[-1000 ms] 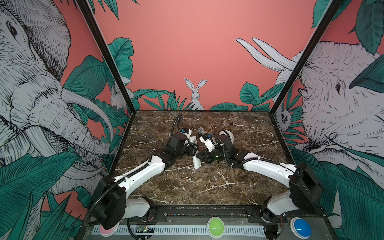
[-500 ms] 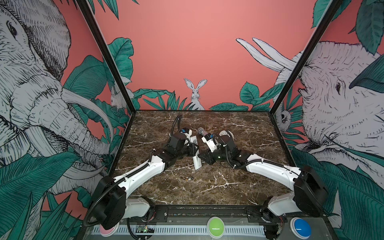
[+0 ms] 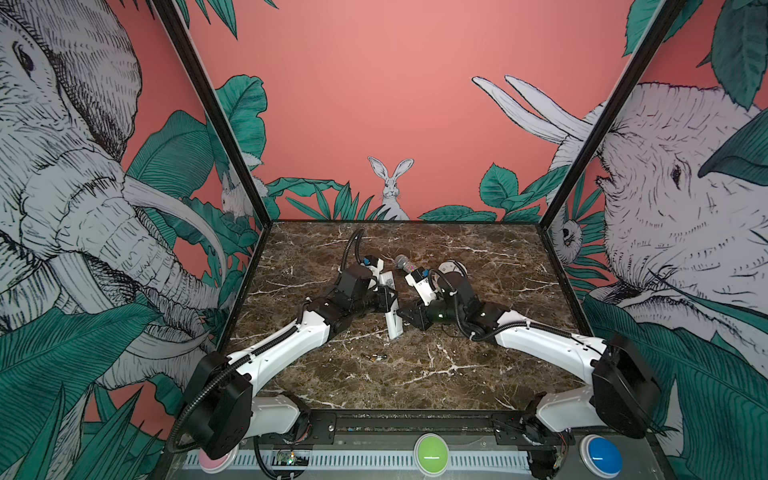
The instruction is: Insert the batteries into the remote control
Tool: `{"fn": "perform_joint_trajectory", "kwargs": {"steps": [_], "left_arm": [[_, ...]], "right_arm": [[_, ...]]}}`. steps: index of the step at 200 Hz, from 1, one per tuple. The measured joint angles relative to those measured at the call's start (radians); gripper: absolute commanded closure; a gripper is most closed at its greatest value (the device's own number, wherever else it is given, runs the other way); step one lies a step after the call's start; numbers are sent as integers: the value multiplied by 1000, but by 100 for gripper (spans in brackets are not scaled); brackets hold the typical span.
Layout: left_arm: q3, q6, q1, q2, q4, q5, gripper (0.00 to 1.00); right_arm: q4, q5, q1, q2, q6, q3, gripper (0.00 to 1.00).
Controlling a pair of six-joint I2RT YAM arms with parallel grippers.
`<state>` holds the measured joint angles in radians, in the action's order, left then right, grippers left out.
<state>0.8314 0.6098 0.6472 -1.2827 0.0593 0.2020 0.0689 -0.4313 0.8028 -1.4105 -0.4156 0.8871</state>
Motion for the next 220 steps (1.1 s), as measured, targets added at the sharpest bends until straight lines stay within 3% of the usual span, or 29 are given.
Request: {"fn": "perform_joint_trajectory", "kwargs": {"steps": [220], "left_arm": [[-2,0,0,0,-1,5,100]], "right_arm": [[11,-8,0,-17,-10,-2,68]]}}
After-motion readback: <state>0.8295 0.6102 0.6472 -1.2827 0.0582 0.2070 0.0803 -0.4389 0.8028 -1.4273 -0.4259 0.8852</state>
